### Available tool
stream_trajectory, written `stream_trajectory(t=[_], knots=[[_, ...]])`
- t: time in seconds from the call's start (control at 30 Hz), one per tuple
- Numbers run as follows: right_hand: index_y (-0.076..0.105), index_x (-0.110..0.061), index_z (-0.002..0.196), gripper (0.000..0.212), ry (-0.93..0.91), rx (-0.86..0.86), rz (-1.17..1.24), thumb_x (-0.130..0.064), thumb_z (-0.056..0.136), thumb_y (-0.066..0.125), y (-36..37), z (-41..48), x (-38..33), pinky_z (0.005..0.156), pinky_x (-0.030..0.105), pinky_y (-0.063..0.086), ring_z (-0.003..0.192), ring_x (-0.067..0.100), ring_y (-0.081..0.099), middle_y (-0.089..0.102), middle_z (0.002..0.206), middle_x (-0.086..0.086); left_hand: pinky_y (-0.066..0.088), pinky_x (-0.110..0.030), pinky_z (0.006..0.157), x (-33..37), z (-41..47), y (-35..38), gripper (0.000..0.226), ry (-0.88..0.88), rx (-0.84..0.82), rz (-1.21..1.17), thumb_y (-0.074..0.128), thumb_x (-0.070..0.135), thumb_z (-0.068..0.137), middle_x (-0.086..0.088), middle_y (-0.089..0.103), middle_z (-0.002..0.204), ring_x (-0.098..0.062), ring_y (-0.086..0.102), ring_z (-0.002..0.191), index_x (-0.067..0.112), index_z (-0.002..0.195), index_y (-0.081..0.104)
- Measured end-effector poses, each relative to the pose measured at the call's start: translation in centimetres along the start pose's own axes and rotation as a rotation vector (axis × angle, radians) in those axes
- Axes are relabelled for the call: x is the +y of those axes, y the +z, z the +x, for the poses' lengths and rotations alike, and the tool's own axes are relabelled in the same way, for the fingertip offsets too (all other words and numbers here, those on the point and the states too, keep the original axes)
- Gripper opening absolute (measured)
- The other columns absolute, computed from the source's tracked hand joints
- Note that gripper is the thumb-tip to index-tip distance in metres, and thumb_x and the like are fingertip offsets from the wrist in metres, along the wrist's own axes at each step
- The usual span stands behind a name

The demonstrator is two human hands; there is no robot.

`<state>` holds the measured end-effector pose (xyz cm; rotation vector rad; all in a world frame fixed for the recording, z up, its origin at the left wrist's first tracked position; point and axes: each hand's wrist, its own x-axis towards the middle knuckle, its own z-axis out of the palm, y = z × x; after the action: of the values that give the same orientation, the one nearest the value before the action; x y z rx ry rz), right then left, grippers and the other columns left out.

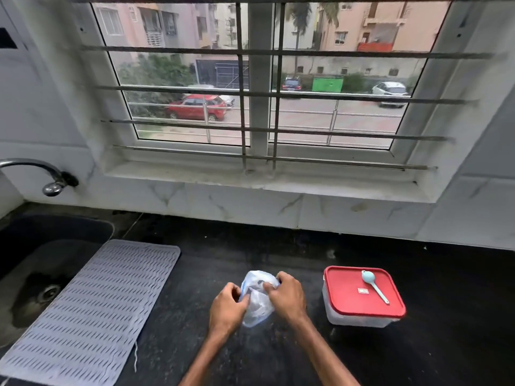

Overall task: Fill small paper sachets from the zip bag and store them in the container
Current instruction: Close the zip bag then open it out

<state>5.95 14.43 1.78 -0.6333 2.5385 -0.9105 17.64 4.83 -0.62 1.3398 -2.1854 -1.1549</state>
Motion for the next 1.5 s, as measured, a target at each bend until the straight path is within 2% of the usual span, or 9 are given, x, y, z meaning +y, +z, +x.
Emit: stream_trajectory(t=[0.13, 0.3, 0.47, 0.67, 0.83, 1.0, 1.17, 1.3, 1.5], knots=[[0.054, -0.018, 0.076, 0.026, -0.044, -0.283, 0.308, -0.021, 0.07, 0.079, -1.5, -0.3, 0.9, 0.06, 0.026, 0.044, 0.062, 0.006, 0.051, 0.058, 0.069, -0.006, 0.04, -0.036, 0.056, 1.2, -0.1, 0.3, 0.034, -0.066, 0.112, -0.12, 0.068, 0.02, 0.083, 0.005, 0.052, 0.055, -0.02, 0.048, 0.055, 0.017, 0.061, 0.042], [0.054, -0.017, 0.078, 0.015, -0.079, 0.257, -0.201, -0.003, 0.076, 0.051, -2.3, -0.1, 1.6, 0.061, 0.037, 0.045, 0.083, 0.032, 0.066, 0.066, 0.084, 0.004, 0.046, -0.035, 0.046, 2.5, -1.6, 0.6, 0.037, -0.068, 0.125, -0.206, 0.064, 0.009, 0.08, 0.005, 0.046, 0.046, -0.021, 0.056, 0.04, 0.017, 0.061, 0.035], [0.053, -0.018, 0.08, 0.019, -0.262, 0.317, -0.238, 0.0, 0.08, 0.048, -3.7, 0.5, 0.8, 0.06, 0.038, 0.046, 0.08, 0.033, 0.067, 0.066, 0.083, 0.003, 0.04, -0.032, 0.062, 2.9, -3.9, 0.8, 0.04, 0.148, 0.021, 0.199, 0.074, 0.045, 0.075, 0.011, 0.058, 0.089, -0.02, 0.063, 0.087, 0.027, 0.092, 0.042], [0.056, -0.017, 0.086, 0.012, -0.41, 0.106, -0.302, -0.007, 0.08, 0.052, -4.8, 0.8, 0.7, 0.065, 0.033, 0.041, 0.085, 0.026, 0.061, 0.068, 0.09, 0.002, 0.054, -0.036, 0.054, 4.6, -3.4, 0.8, 0.039, 0.389, 0.217, 0.322, 0.07, 0.04, 0.082, 0.004, 0.05, 0.101, -0.018, 0.058, 0.089, 0.022, 0.108, 0.047], [0.052, -0.02, 0.082, 0.028, -0.314, -0.416, 0.33, -0.004, 0.07, 0.071, -6.9, 1.3, 1.3, 0.061, 0.021, 0.04, 0.066, 0.005, 0.045, 0.053, 0.073, -0.009, 0.044, -0.027, 0.034, 5.6, -2.8, 0.2, 0.047, 0.43, 0.086, 0.692, 0.09, 0.036, 0.053, 0.003, 0.062, 0.064, -0.019, 0.063, 0.048, 0.019, 0.089, 0.066], [0.052, -0.02, 0.07, 0.033, -0.436, 0.219, -0.117, 0.012, 0.064, 0.051, -6.6, 2.7, 2.7, 0.051, 0.032, 0.039, 0.059, 0.015, 0.052, 0.048, 0.074, -0.005, 0.054, -0.036, 0.076, 7.1, -3.6, 1.1, 0.036, 0.336, 0.06, 0.798, 0.05, 0.029, 0.091, -0.003, 0.073, 0.102, -0.024, 0.071, 0.096, 0.019, 0.124, 0.041], [0.052, -0.02, 0.095, 0.047, -0.518, 0.384, -0.305, 0.005, 0.059, 0.07, -6.1, 1.4, 1.8, 0.064, 0.024, 0.049, 0.088, 0.019, 0.052, 0.05, 0.1, 0.0, 0.053, -0.036, 0.078, 8.1, -5.0, 3.3, 0.039, 0.351, 0.002, 0.747, 0.044, 0.033, 0.096, -0.005, 0.073, 0.105, -0.026, 0.07, 0.1, 0.016, 0.131, 0.039], [0.061, -0.012, 0.093, 0.025, -0.847, 0.191, -0.12, 0.001, 0.074, 0.052, -8.3, -2.7, 1.9, 0.086, 0.024, 0.047, 0.098, 0.016, 0.053, 0.058, 0.103, 0.001, 0.048, -0.038, 0.074, 8.2, -3.9, 2.1, 0.016, 0.219, 0.037, 0.464, 0.048, 0.023, 0.092, -0.007, 0.072, 0.096, -0.031, 0.068, 0.095, 0.019, 0.107, 0.043], [0.067, -0.001, 0.109, 0.027, -0.591, -0.23, -0.023, 0.0, 0.088, 0.05, -7.0, -0.8, 1.9, 0.087, 0.014, 0.041, 0.103, 0.021, 0.062, 0.068, 0.109, 0.014, 0.046, -0.044, 0.059, 9.6, -4.6, 2.0, 0.023, 0.317, -0.093, 0.063, 0.054, 0.015, 0.087, 0.001, 0.063, 0.064, -0.033, 0.064, 0.068, 0.031, 0.087, 0.036]])
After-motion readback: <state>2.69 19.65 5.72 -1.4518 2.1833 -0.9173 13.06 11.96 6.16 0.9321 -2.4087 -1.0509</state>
